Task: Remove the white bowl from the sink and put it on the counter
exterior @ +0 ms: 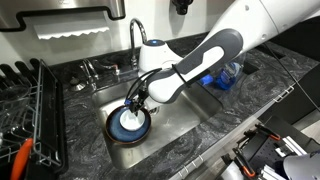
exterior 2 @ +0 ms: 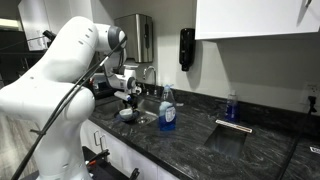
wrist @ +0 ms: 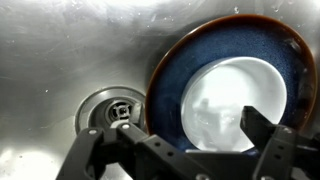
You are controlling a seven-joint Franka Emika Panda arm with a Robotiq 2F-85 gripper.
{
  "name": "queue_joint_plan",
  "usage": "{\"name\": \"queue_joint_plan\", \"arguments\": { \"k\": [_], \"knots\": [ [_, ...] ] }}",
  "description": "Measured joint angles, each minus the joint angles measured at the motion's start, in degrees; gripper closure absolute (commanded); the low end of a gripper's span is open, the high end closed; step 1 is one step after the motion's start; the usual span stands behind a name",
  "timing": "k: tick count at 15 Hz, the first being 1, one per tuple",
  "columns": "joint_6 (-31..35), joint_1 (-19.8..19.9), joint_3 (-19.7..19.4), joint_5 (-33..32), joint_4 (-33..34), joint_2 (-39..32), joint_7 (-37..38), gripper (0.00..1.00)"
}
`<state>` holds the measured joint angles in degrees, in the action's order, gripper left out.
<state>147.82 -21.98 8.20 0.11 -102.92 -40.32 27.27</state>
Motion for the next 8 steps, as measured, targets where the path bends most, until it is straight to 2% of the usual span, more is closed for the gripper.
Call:
{"name": "queue_joint_plan", "arguments": {
  "k": [8],
  "knots": [
    [0.9, -0.3, -0.2, 0.1, 3.1, -3.7, -0.3, 0.00]
  ]
}}
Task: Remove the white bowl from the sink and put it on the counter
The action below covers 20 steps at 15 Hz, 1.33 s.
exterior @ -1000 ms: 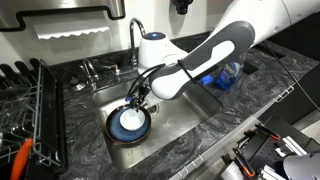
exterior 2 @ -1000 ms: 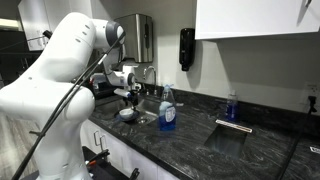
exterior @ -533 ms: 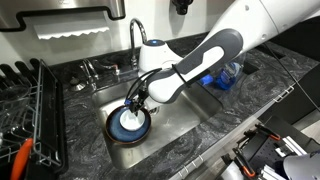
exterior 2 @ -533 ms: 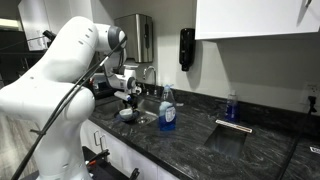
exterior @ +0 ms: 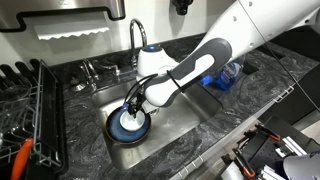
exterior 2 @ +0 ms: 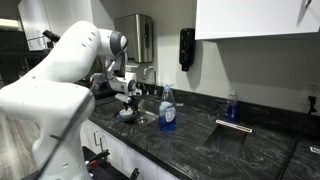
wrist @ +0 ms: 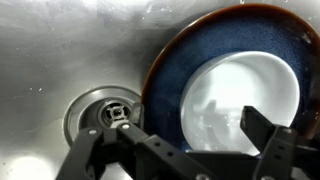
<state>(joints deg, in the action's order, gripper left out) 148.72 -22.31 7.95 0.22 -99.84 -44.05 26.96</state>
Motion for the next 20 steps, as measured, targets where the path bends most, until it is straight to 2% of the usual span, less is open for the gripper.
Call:
{"name": "queue_joint_plan", "arguments": {
  "k": [2, 3, 5, 6, 15, 20],
  "knots": [
    [0.0, -0.1, -0.1, 0.0, 0.9, -1.1, 0.0, 0.02],
    [0.0, -0.1, -0.2, 0.0, 1.4, -1.7, 0.0, 0.27],
    [0.0, -0.3, -0.6, 0.0, 2.4, -2.6, 0.0, 0.29],
    [0.0, -0.4, -0.7, 0.0, 2.8, -3.1, 0.0, 0.35],
    [0.0, -1.9, -1.7, 0.0, 5.1, -4.8, 0.0, 0.99],
    [0.1, -2.0, -1.9, 0.0, 5.5, -4.7, 0.0, 0.98]
  ]
}}
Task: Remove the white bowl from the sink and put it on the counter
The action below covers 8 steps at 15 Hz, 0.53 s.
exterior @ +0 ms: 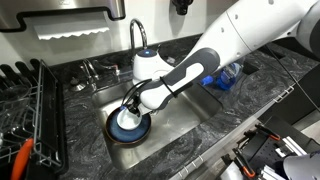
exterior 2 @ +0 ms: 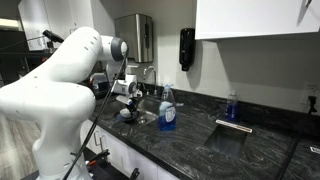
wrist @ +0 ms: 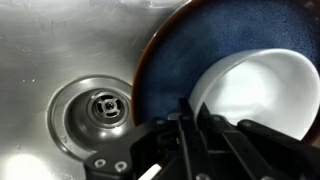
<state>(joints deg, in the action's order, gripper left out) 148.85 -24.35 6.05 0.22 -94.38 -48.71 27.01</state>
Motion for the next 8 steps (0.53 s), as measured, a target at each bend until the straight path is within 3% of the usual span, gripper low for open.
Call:
{"name": "queue_joint_plan", "arguments": {
  "k": [8],
  "knots": [
    [0.0, 0.1, -1.6, 0.0, -1.1, 0.9, 0.8, 0.98]
  ]
}}
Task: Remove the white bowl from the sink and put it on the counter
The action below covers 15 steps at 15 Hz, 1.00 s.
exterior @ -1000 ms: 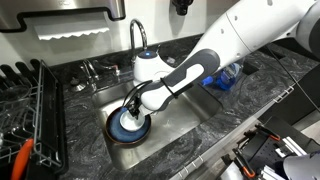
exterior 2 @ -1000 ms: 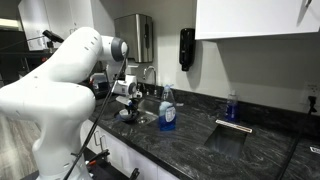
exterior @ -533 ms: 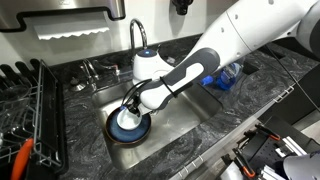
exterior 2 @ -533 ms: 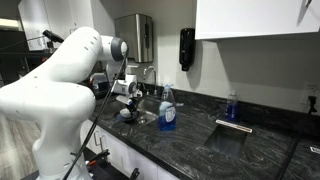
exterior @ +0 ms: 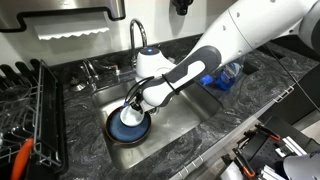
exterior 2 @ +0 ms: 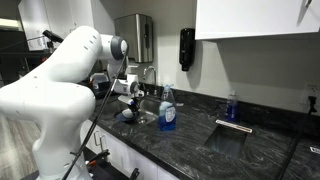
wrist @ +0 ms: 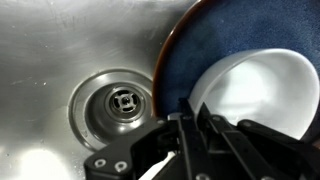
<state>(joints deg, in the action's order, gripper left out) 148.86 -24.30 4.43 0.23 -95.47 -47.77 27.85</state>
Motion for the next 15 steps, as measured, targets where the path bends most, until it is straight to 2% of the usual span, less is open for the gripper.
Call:
{"name": "queue_joint_plan", "arguments": {
  "k": [9, 15],
  "knots": [
    [0.5, 0.7, 0.0, 0.5, -6.0, 7.2, -0.1, 0.98],
    [0.4, 0.8, 3.5, 0.5, -6.6, 12.4, -2.9, 0.98]
  ]
}}
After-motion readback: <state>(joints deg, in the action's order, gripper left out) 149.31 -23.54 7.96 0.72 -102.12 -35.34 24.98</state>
